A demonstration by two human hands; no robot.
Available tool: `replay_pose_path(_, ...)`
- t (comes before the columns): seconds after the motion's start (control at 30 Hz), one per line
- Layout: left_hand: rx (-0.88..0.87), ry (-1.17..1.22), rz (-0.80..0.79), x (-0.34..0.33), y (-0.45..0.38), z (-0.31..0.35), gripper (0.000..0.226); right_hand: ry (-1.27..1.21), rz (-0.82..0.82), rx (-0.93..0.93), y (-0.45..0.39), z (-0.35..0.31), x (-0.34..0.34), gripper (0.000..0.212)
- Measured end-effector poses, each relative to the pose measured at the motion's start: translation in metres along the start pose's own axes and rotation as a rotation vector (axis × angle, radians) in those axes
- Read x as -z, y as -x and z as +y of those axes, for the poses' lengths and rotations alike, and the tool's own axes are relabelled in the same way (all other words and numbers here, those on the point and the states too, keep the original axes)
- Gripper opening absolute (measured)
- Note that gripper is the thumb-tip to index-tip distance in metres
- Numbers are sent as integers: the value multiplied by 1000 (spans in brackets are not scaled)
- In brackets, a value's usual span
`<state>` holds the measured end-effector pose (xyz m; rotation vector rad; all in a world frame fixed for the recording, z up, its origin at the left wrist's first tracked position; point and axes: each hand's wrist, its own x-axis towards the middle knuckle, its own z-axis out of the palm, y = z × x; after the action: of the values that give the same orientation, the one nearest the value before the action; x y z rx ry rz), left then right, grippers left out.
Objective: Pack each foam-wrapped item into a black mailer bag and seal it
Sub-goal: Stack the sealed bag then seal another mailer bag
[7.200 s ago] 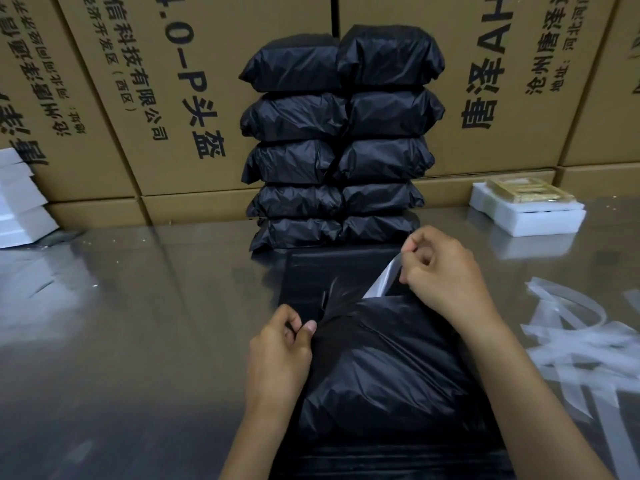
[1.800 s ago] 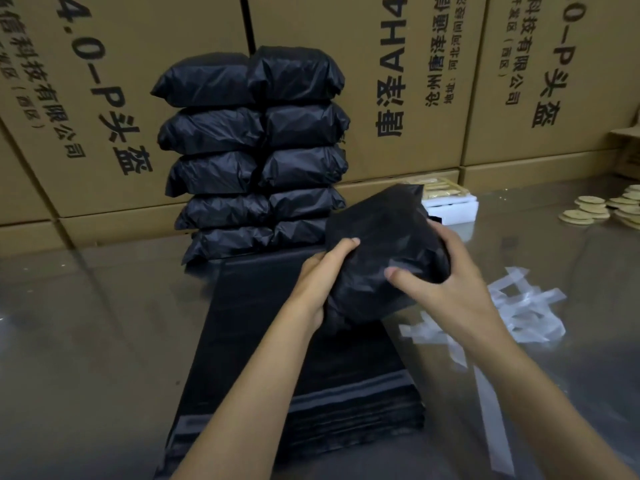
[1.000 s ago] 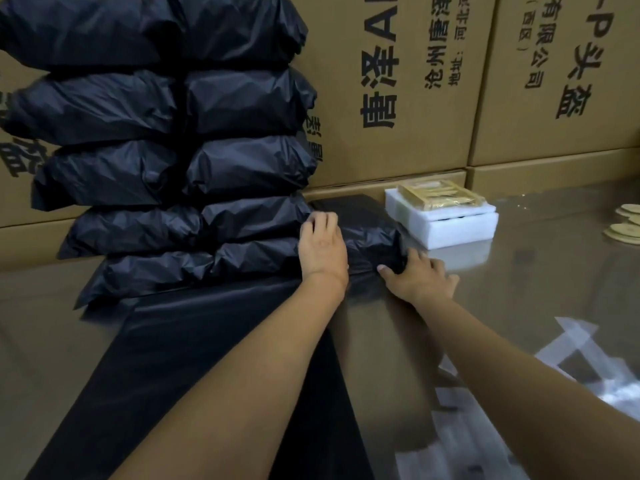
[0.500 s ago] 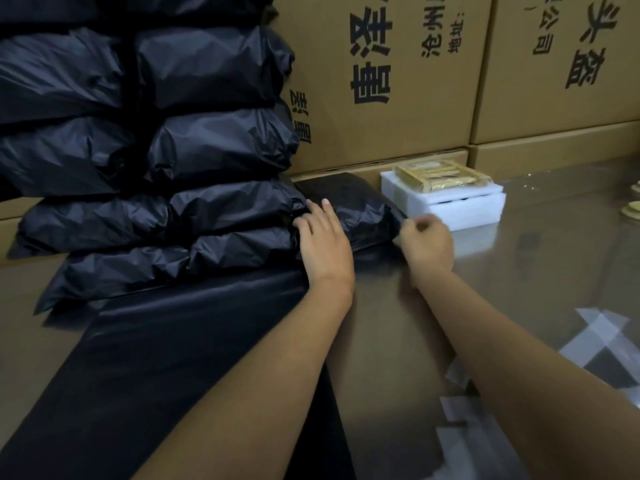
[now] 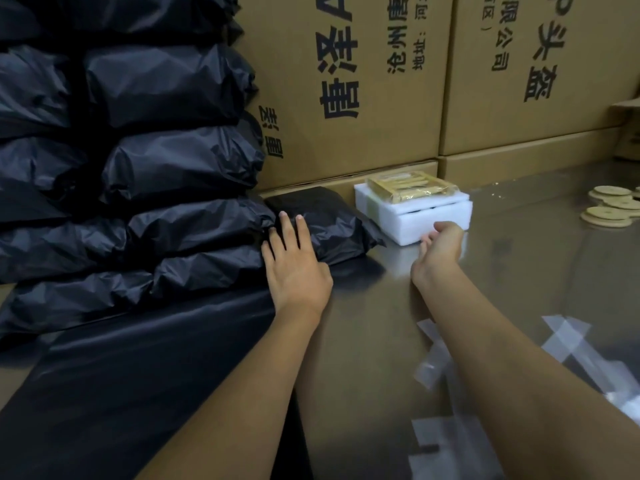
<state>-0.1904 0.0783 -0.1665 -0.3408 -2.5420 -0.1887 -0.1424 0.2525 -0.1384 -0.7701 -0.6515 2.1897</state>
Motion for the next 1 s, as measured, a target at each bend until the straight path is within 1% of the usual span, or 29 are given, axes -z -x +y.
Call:
replay_pose_path(0.13, 0, 8, 12, -2, -1, 0, 85, -27, -47, -9, -4, 0, 1, 15)
replay_pose_path(0.2, 0, 13, 13, -3, -1, 0, 84, -62, -66, -38, -10, -3, 3, 16)
replay_pose_path(0.27, -5, 18, 18, -3, -1, 0, 84, -116, -72, -62, -17, -9, 7, 24)
replay_pose_path(0.33, -4, 17, 23, -3, -2, 0, 84, -124, -78, -42, -18, -17, 7, 35)
replay_pose_path(0.4, -1, 14, 24, -4, -2, -1, 84, -138, -113, -35, -14, -23, 3, 51)
replay_pose_path(0.43, -2, 15, 23, -4, -1, -2, 84, -135, -146, -46, -13, -25, 0, 54)
replay_pose_path(0.5, -7, 17, 21, -4, -1, -1, 84, -67, -233, -84, -11, -28, -5, 44)
replay_pose_path(0.53, -6, 17, 18, -4, 0, -1, 84, -1, -264, -118, -8, -30, -9, 43)
replay_pose_path(0.57, -6, 17, 16, -4, -1, -1, 84, 95, -278, -153, -6, -29, -12, 50)
replay_pose_path(0.63, -4, 22, 12, -4, 0, -1, 85, 311, -271, -211, -3, -28, -16, 70)
replay_pose_path(0.67, -3, 26, 11, -4, -1, -1, 85, 397, -264, -227, -2, -25, -17, 75)
replay_pose_path(0.7, 0, 29, 11, -4, -1, -2, 85, 460, -259, -234, -2, -23, -17, 75)
replay_pose_path(0.77, 2, 29, 9, -4, -1, -2, 86, 511, -248, -225, -4, -19, -16, 72)
replay_pose_path(0.9, 3, 26, 4, -4, 0, -2, 86, 420, -218, -246, -9, -20, -12, 69)
replay_pose_path(1.0, 0, 22, -2, -5, -2, -1, 86, 422, -218, -254, -10, -23, -9, 58)
